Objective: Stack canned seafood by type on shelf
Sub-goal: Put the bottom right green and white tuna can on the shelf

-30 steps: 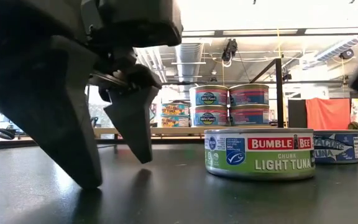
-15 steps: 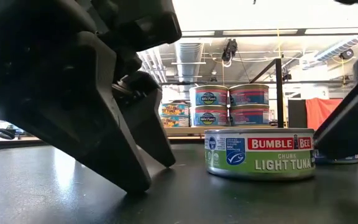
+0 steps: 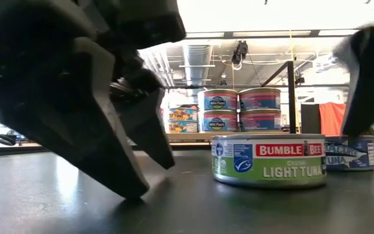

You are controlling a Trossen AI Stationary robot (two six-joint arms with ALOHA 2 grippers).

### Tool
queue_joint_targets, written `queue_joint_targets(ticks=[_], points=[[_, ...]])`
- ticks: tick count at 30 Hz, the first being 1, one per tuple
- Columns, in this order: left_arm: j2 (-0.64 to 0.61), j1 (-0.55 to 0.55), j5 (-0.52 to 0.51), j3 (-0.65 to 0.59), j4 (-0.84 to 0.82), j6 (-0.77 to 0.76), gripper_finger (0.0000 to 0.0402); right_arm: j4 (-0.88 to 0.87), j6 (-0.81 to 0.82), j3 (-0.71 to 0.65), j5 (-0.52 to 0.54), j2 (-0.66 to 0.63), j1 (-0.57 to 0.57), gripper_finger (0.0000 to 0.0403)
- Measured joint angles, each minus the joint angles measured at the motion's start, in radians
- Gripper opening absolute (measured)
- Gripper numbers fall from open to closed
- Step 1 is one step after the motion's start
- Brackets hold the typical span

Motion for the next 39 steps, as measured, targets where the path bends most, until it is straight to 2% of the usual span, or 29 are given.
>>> queue_joint_targets(ticks=[6,11,16,19,24,28,35,39], points=[[-0.010,-0.047,-0.110,-0.035,0.024,-0.096,0.0389,-0.212,-0.323,-0.001,-0.042,-0.127,-0.060,0.0364],[-0.010,-0.064,-0.138,-0.046,0.022,-0.170,0.0389,-0.230,-0.611,0.000,-0.120,-0.203,-0.183,0.0364],[-0.011,-0.076,-0.148,-0.058,0.022,-0.253,0.0389,-0.227,-0.838,-0.002,-0.152,-0.202,-0.273,0.0364],[-0.011,-0.085,-0.153,-0.076,0.029,-0.353,0.0389,-0.218,-0.898,-0.002,-0.158,-0.190,-0.300,0.0364],[-0.015,-0.104,-0.194,-0.129,0.088,-0.444,0.0389,-0.251,-0.922,0.006,-0.260,-0.158,-0.324,0.0364],[-0.018,-0.106,-0.207,-0.139,0.094,-0.441,0.0389,-0.262,-0.987,0.010,-0.293,-0.121,-0.322,0.0364],[-0.034,-0.101,-0.211,-0.173,0.127,-0.425,0.0389,-0.163,-1.115,-0.004,-0.388,-0.089,-0.332,0.0364],[-0.034,-0.105,-0.214,-0.174,0.127,-0.442,0.0389,-0.097,-1.207,-0.018,-0.392,-0.088,-0.338,0.0364]])
